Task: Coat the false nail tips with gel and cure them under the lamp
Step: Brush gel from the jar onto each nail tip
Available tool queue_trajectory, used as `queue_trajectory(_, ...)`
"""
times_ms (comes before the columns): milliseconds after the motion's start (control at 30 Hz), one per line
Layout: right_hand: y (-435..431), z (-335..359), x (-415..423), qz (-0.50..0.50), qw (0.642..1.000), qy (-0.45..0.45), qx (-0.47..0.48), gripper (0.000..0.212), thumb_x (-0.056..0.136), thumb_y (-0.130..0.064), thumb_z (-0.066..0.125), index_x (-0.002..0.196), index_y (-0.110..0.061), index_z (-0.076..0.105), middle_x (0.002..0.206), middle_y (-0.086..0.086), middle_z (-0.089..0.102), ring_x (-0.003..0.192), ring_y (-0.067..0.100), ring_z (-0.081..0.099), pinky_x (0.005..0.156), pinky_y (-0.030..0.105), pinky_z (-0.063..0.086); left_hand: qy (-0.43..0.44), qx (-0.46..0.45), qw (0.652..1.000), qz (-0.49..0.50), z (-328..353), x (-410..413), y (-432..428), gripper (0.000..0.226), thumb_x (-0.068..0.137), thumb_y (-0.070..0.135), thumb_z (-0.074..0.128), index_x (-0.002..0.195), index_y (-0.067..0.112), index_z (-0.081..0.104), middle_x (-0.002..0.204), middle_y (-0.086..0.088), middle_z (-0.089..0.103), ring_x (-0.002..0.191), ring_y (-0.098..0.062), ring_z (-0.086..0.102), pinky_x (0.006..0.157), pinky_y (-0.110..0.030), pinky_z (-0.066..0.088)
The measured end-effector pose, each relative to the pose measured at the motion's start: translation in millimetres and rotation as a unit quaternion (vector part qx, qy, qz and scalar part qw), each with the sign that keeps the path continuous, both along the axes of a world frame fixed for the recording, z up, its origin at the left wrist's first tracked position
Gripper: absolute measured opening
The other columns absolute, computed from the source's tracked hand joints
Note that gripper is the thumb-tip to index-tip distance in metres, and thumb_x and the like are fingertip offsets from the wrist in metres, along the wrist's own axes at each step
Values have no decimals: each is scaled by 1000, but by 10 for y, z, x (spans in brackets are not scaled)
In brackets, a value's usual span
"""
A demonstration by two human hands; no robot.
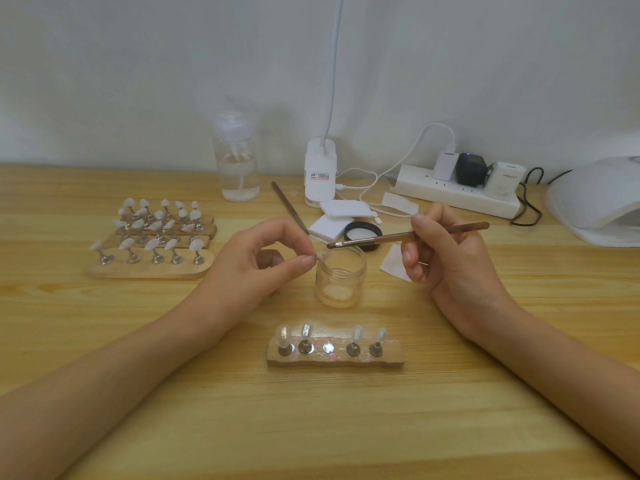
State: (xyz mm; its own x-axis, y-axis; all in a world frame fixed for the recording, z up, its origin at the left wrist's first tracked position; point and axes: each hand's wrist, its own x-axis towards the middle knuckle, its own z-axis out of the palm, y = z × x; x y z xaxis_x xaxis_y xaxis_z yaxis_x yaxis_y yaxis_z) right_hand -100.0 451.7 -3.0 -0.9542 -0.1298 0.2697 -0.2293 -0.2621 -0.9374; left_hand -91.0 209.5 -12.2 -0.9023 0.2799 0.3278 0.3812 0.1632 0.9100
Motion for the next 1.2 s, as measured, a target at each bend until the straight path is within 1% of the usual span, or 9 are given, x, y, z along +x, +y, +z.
queue_trajectory(233,-3,-17,-4,-3,1000,-7,21,21,87,-23,61,75,-16,46,56,3,58,47,13,51,45,19,41,-3,0,1000,1,-8,-1,-2,6,83,25,71,81,28,67,82,17,66,60,-14,48,56,-21,46)
queue_trajectory(400,2,-4,2,11,1000,7,-1,21,89,-23,60,70,-21,52,56,2,59,47,12,51,45,18,42,-11,0,1000,4,-11,-6,1,4,80,28,70,81,26,67,82,16,66,60,-11,48,57,-19,46)
queue_trajectory(533,-7,-10,3,5,1000,5,19,20,89,-23,60,73,-18,49,56,3,59,48,13,51,45,19,41,-16,-1,1000,9,-10,-2,1,5,80,28,71,80,26,66,82,15,66,59,-11,48,57,-20,46)
queue_trajectory(700,9,-9,2,-4,1000,6,5,21,88,-24,61,70,-20,51,56,2,58,47,12,50,45,19,41,-25,-7,999,22,2,7,12,12,77,32,73,78,23,66,85,-14,64,58,-11,47,57,-22,43)
queue_trajectory(800,3,-1,9,16,1000,22,5,21,90,-24,61,72,-20,51,57,2,59,47,12,51,45,18,42,-31,-8,999,23,16,15,16,12,76,32,74,77,23,66,88,-20,64,58,-11,46,56,-21,42)
queue_trajectory(967,-2,-10,5,-8,1000,-1,18,20,87,-23,61,74,-16,47,55,3,58,46,13,50,45,19,41,-45,-14,998,34,26,22,21,17,74,36,74,78,22,66,88,-33,60,59,-18,43,60,-32,36)
queue_trajectory(1100,4,0,9,11,1000,17,-1,21,90,-22,60,74,-16,47,56,2,58,46,12,50,45,18,41,-48,-23,998,35,31,28,17,20,74,37,78,77,22,65,91,-29,62,55,-11,42,55,-25,35)
queue_trajectory(1133,-1,3,12,17,1000,23,1,21,90,-22,59,74,-16,47,56,2,59,46,12,51,45,18,41,-49,-25,998,34,34,30,16,23,73,37,83,77,22,65,93,-26,63,55,-9,42,54,-21,35)
queue_trajectory(1200,-13,2,16,15,1000,23,14,20,90,-22,59,74,-17,48,56,3,59,47,13,51,45,19,41,-53,-20,998,30,44,39,24,22,71,39,78,75,22,64,93,-17,66,54,-6,43,52,-14,36)
